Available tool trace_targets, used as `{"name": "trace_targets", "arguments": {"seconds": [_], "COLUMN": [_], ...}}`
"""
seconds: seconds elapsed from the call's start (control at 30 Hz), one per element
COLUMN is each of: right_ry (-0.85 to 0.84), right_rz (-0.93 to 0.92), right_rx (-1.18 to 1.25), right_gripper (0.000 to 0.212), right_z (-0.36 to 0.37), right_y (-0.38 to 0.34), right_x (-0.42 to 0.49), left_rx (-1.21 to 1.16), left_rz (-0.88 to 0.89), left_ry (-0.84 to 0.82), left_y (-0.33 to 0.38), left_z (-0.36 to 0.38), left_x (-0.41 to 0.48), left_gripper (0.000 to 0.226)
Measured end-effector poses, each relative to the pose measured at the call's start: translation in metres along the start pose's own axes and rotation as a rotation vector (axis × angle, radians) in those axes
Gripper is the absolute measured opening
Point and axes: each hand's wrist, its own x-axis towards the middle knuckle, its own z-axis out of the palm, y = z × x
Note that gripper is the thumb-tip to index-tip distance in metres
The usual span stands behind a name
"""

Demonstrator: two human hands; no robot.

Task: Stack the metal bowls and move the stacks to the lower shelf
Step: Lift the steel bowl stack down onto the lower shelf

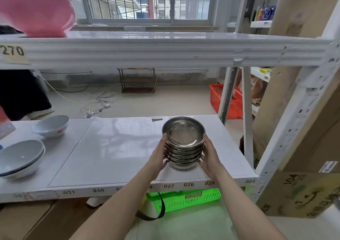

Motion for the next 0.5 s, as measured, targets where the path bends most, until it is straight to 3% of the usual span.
{"name": "trace_targets", "arguments": {"seconds": [0.27, 0.5], "right_ry": [0.012, 0.059], "right_rz": [-0.013, -0.005], "right_rx": [-0.060, -0.139], "right_gripper": [0.059, 0.060], "right_z": [0.002, 0.006], "right_y": [-0.001, -0.012], "right_x": [-0.006, -0.014], "left_rx": [0.039, 0.098], "left_rz": [-0.006, -0.005], "left_ry": [-0.018, 0.014], "left_y": [-0.001, 0.008], "left_z": [-0.002, -0.001], "left_x": [-0.003, -0.010], "left_gripper": [0.054, 0.052]}}
